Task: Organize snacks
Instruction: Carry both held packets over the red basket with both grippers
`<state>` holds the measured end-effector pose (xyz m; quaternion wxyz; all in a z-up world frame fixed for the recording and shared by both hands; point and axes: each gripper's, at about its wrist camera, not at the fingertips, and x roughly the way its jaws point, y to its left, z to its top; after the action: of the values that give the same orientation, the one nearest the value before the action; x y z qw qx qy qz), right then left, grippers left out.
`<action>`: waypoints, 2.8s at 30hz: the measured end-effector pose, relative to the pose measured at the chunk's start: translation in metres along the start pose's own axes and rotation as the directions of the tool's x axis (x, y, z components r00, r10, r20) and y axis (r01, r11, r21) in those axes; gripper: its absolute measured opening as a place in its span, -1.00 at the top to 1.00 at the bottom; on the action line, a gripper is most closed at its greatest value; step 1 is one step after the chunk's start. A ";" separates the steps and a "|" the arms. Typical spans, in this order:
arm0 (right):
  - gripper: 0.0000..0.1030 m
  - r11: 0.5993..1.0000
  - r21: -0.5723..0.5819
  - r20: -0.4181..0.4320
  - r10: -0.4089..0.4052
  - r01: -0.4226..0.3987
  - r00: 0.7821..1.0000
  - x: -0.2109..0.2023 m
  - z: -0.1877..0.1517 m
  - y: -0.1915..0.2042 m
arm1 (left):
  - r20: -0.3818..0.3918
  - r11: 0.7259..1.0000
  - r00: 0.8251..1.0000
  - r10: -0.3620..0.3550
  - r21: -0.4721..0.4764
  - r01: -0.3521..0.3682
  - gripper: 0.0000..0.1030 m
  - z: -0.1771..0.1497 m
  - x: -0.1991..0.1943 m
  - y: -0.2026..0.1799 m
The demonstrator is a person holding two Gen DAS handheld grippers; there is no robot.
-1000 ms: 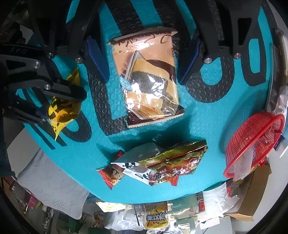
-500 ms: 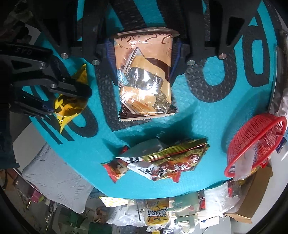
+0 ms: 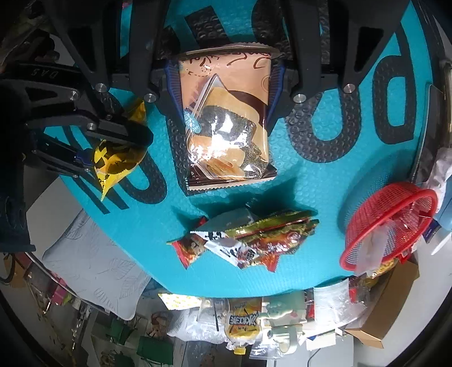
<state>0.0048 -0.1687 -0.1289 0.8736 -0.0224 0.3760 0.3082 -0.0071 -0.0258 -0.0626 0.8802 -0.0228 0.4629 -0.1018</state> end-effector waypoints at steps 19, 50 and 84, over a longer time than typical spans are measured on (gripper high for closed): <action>0.10 0.986 -0.146 0.094 0.096 -0.082 0.991 -0.017 0.045 0.043 | 0.172 0.995 0.982 0.078 -0.081 -0.064 0.04 0.011 -0.065 0.028; 0.10 0.916 -0.365 0.128 0.226 -0.166 0.966 0.018 0.163 0.119 | 0.357 0.955 0.894 0.270 -0.216 -0.203 0.04 0.064 -0.125 0.138; 0.10 0.913 -0.371 -0.028 0.172 -0.170 0.985 0.157 0.210 0.127 | 0.217 0.948 0.940 0.263 -0.240 -0.210 0.04 0.116 -0.034 0.232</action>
<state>0.1520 0.0728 -0.0589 0.8241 -0.1537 0.3092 0.4490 0.1063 0.2016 -0.0002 0.9290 -0.0735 0.3579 0.0589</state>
